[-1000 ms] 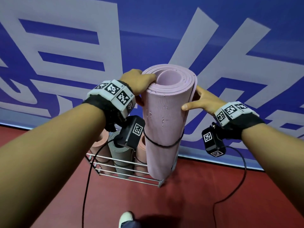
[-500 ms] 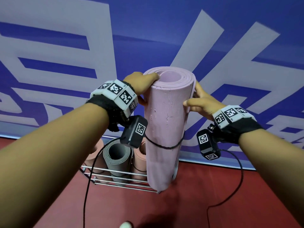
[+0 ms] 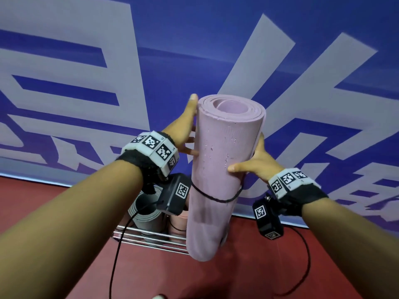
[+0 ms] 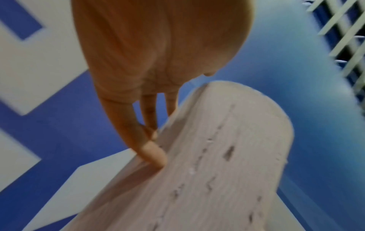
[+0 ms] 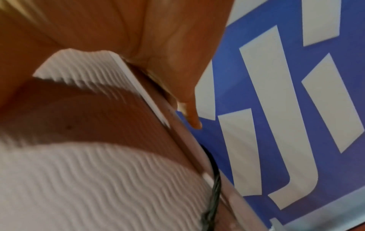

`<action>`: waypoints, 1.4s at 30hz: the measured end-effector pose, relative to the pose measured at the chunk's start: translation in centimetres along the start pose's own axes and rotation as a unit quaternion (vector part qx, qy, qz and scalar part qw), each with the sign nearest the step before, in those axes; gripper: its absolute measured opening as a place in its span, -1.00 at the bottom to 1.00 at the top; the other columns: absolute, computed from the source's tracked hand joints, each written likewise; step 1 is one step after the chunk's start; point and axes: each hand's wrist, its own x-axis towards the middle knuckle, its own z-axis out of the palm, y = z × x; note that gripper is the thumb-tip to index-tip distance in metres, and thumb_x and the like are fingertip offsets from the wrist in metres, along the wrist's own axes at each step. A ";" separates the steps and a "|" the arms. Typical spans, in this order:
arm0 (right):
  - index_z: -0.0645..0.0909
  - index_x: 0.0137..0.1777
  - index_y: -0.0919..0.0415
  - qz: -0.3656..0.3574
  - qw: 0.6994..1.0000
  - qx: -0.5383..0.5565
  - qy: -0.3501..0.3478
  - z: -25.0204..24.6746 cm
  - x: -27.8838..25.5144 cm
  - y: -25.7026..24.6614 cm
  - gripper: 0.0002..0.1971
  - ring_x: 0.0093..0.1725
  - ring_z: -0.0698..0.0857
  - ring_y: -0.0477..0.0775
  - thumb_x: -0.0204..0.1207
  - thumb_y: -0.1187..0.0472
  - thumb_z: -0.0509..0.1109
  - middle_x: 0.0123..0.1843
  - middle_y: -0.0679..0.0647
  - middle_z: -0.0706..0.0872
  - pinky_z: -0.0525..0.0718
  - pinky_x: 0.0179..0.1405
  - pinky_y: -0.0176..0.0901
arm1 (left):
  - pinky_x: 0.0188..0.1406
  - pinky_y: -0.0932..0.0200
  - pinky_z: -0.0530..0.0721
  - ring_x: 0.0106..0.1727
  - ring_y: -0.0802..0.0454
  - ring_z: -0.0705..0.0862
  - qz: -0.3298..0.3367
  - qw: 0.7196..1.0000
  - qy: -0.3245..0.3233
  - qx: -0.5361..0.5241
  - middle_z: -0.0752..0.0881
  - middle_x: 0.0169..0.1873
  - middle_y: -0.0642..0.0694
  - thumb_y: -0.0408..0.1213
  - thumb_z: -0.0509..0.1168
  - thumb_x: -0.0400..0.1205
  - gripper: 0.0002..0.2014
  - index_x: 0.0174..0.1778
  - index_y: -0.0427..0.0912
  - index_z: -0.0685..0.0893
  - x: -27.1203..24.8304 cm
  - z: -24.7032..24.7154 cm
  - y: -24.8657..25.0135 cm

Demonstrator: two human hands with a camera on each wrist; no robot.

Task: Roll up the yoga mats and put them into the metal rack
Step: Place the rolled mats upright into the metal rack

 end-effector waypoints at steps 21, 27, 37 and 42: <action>-0.25 0.65 -0.13 -0.038 0.995 0.082 0.034 2.9 4.4 8.4 0.36 0.47 0.38 -0.16 0.10 0.20 0.76 0.51 -0.22 0.27 0.50 0.29 -0.54 | -0.31 0.18 0.69 -0.20 0.04 0.62 -0.113 0.986 -0.036 0.120 0.64 0.24 -0.31 -0.51 0.01 0.74 -0.57 0.54 -0.22 0.40 9.0 1.8 -17.8; -0.14 0.67 -0.23 0.004 0.998 0.061 0.015 5.9 3.0 14.2 0.58 0.50 0.51 0.01 -0.33 -0.06 0.82 0.56 -0.03 0.45 0.54 0.48 0.21 | -0.24 0.19 0.59 -0.25 0.02 0.60 -0.103 0.989 -0.025 0.105 0.68 0.04 -0.29 -0.52 0.00 0.73 -0.62 0.43 -0.29 0.50 10.2 1.4 -20.4; -0.31 0.54 -0.36 -0.051 0.995 0.068 0.048 7.6 2.4 17.6 0.56 0.43 0.41 -0.46 -0.28 0.02 0.81 0.58 -0.29 0.25 0.44 0.27 -0.64 | 0.64 -0.26 0.09 0.69 -0.12 0.10 -0.036 0.771 -0.211 0.599 0.26 0.65 0.05 0.09 0.15 0.67 -0.40 0.65 0.15 0.20 14.4 2.5 -36.8; -0.11 0.72 -0.05 -0.060 0.995 0.063 0.053 7.2 3.0 18.7 0.64 0.50 0.48 -0.18 -0.38 -0.13 0.85 0.58 -0.13 0.43 0.54 0.47 -0.16 | 0.51 -0.43 0.02 0.52 -0.09 0.38 -0.064 0.696 -0.175 0.694 0.51 0.46 0.04 0.06 0.21 0.65 -0.49 0.54 0.12 0.36 14.2 3.2 -38.0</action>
